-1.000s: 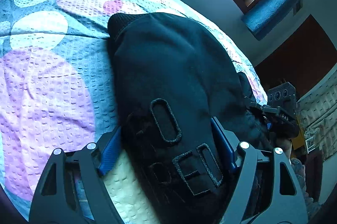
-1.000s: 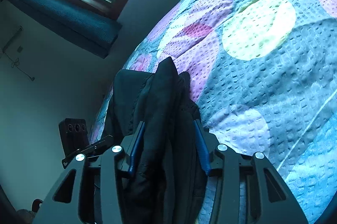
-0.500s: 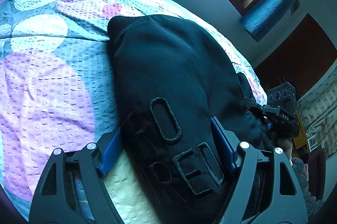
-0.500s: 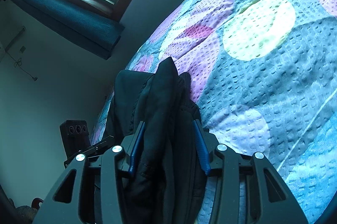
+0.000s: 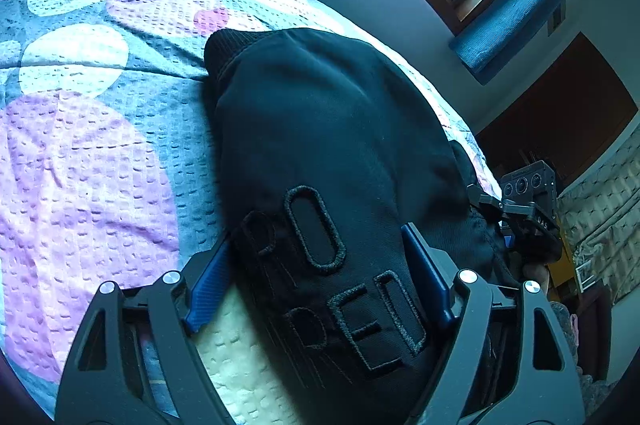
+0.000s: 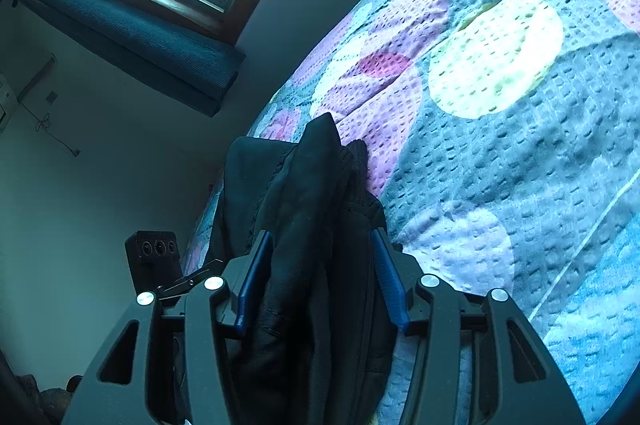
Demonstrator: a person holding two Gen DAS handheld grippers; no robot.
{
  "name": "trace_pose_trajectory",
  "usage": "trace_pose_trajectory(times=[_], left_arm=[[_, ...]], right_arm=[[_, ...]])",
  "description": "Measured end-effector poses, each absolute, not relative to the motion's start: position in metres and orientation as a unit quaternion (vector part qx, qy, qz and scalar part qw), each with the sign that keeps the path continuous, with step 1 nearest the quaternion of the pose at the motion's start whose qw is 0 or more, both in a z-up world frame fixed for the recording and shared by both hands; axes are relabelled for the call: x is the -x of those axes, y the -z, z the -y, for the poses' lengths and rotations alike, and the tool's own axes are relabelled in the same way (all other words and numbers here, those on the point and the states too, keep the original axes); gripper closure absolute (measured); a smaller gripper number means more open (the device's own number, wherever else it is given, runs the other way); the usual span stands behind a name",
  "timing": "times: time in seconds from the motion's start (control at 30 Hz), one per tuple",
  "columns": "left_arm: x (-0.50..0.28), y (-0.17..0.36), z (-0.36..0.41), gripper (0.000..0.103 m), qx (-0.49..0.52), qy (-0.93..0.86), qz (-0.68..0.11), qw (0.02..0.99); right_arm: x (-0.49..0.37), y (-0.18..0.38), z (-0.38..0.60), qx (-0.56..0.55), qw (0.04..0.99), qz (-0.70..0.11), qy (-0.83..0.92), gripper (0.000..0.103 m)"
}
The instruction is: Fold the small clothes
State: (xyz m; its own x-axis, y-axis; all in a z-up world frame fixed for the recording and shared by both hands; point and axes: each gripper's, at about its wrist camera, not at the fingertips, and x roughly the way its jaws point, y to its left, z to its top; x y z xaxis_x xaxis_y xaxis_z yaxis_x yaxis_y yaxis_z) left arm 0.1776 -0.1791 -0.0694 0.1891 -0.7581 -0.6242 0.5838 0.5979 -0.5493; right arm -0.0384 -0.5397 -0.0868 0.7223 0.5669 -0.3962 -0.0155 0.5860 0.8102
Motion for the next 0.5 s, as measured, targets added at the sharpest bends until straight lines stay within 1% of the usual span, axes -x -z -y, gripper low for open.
trace_pose_trajectory(times=[0.03,0.1,0.23,0.3,0.33,0.4,0.5], left_arm=[[-0.180,0.068,0.177,0.021,0.105,0.443,-0.468,0.757],[-0.182,0.067,0.172,0.015,0.117,0.456,-0.474,0.744],[-0.183,0.069,0.174,0.012,0.117,0.471,-0.481,0.730],[-0.183,0.070,0.176,0.011,0.118,0.471,-0.479,0.731],[-0.183,0.070,0.178,0.011,0.118,0.471,-0.478,0.732],[-0.183,0.070,0.180,0.011,0.117,0.471,-0.475,0.734],[-0.182,0.071,0.184,0.013,0.105,0.467,-0.476,0.737]], right_arm=[[0.040,0.084,0.542,-0.419,0.827,-0.333,-0.175,0.037],[0.047,0.079,0.548,-0.412,0.832,-0.335,-0.162,0.031],[0.051,0.084,0.556,-0.434,0.817,-0.337,-0.175,0.030],[0.046,0.082,0.550,-0.420,0.817,-0.349,-0.188,0.029],[0.042,0.083,0.541,-0.414,0.808,-0.363,-0.210,0.026],[0.038,0.080,0.526,-0.379,0.819,-0.377,-0.208,0.023],[0.033,0.078,0.515,-0.350,0.829,-0.389,-0.198,0.025]])
